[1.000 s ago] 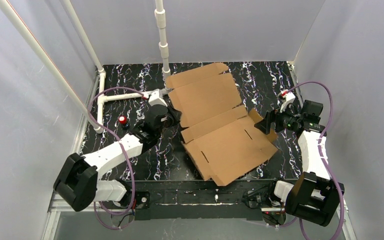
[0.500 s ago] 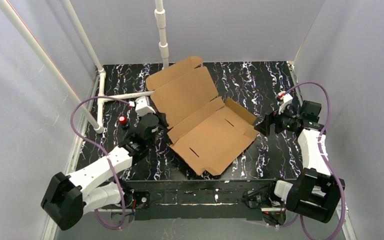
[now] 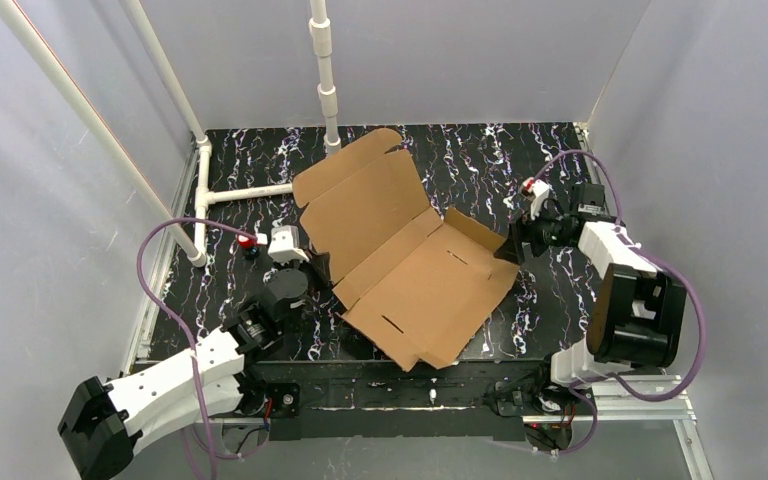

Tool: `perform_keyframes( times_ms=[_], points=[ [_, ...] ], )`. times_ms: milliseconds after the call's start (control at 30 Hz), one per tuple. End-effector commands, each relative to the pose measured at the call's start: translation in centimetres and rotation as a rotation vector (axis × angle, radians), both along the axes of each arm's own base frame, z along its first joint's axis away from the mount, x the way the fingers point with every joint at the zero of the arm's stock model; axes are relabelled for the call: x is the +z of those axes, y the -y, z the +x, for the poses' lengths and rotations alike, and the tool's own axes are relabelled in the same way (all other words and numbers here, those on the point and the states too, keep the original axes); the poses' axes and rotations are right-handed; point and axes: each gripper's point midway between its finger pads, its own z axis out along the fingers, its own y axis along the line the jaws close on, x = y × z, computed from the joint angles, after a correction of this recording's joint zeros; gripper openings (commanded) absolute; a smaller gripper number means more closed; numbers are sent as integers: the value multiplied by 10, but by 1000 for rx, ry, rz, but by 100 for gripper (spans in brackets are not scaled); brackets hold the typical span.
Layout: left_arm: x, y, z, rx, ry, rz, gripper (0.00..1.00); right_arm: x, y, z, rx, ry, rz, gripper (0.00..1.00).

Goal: Fold the paper box

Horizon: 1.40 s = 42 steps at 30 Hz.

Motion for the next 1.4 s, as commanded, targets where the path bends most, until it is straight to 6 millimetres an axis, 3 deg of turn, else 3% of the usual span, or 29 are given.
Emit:
perform_keyframes(
  times_ms=[0,133,333,633,733,800,900,1033,1133,1233,1367],
  points=[
    [5,-7,-7,7,44,31,0,5,0,40,24,110,-76,91],
    [4,-5,-11,-17,52,45,0,-1,2,57,-6,113,-90,88],
    [4,-1,-14,-34,55,48,0,-25,0,48,2,86,-103,77],
    [10,6,-15,-61,61,37,0,-29,-20,39,107,91,-82,37],
    [10,7,-15,-70,60,34,0,-29,-23,36,136,83,-75,21],
    [8,8,-16,-76,54,30,0,-26,-26,33,157,83,-67,1],
    [4,9,-19,-87,50,7,0,-3,-26,37,164,165,-77,1],
    [8,15,-27,-158,65,-1,17,42,-24,46,149,348,-110,1],
    [15,23,-33,-240,92,25,44,65,-23,50,156,457,-129,1],
    [25,31,-40,-320,119,38,76,79,-23,56,153,510,-132,1],
    [44,27,-47,-374,130,115,98,79,-21,61,153,533,-150,1]
  ],
)
